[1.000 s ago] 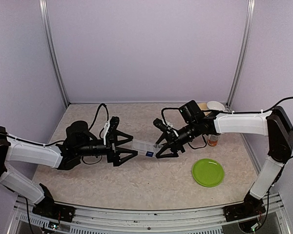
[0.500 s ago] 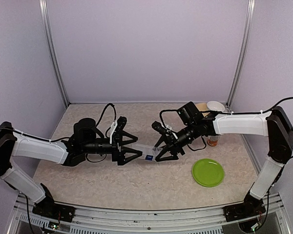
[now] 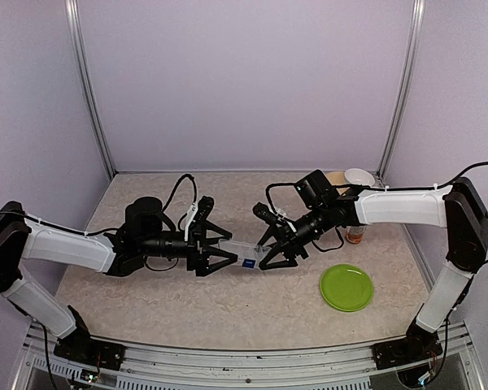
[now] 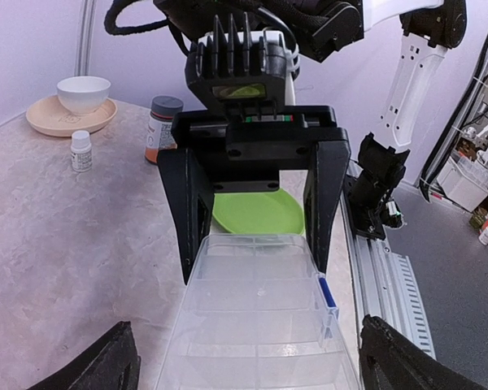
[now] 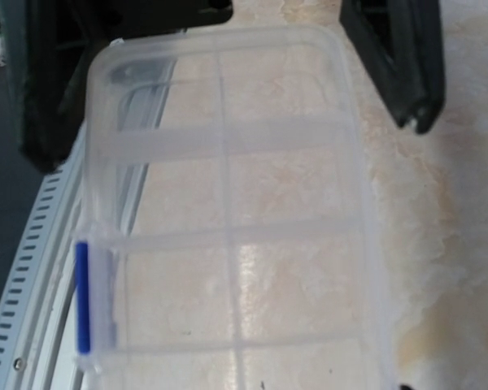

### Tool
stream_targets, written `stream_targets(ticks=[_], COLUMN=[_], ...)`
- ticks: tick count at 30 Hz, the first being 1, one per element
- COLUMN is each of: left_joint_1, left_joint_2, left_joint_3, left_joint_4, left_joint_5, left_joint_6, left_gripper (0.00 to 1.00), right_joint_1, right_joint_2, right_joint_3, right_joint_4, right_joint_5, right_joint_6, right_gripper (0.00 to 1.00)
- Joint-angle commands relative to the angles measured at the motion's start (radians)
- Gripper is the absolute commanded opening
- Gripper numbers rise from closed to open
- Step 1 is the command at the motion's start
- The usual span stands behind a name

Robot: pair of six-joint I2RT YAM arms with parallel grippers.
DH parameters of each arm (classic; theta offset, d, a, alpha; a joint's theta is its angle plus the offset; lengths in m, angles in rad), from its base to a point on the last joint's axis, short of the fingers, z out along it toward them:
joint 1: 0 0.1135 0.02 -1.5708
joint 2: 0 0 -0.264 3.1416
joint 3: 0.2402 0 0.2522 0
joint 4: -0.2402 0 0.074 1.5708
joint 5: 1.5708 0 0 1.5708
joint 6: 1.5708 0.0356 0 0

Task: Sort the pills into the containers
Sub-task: Pass from the right arm to the left, then open the lid of the pill container.

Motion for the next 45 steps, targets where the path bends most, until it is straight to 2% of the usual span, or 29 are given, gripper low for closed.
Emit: stream_targets(ticks=[1,4,8,19,26,29,36,39,45], left_joint_1=[-0.005,-0.007,-0.005,-0.004,-0.004,-0.004,0.000,0.008,0.008], left_joint_2=[0.021,0.022,0.024,0.059,0.063,0.057,0.052,0.055,0.059], left_joint_3=[0.021,0.016,0.017,0.038,0.035,0.038,0.111,0.128,0.159], left_joint_4=[0.008,0.020,0.033,0.063,0.072,0.046,-0.175,-0.212,-0.289], left_joint_5=[0.026,0.025,0.026,0.067,0.038,-0.013,-0.203,-0.220,-0.268], left_joint_6=[-0.008,-0.014,-0.024,-0.067,-0.143,-0.176,-0.217,-0.259,-0.326], left_gripper=[0.92,0.94,0.92,0.65,0.59,0.61,0.63,0.64,0.64], right_joint_1=[0.010,0.010,0.010,0.010,0.010,0.010,0.047,0.090,0.210], right_joint_2=[-0.035,-0.039,-0.037,-0.026,-0.040,-0.049,-0.127,-0.158,-0.190], right_joint_3=[0.023,0.024,0.028,0.034,0.020,0.016,-0.030,-0.056,-0.143], right_joint_4=[-0.002,0.002,0.003,0.018,0.053,0.063,0.113,0.151,0.308], right_joint_5=[-0.027,-0.036,-0.039,-0.025,0.048,0.090,0.344,0.466,0.819], right_joint_6=[-0.008,-0.006,-0.005,0.006,0.020,0.026,0.000,-0.028,-0.120], right_gripper=[0.65,0.65,0.65,0.68,0.83,0.99,1.00,1.00,1.00])
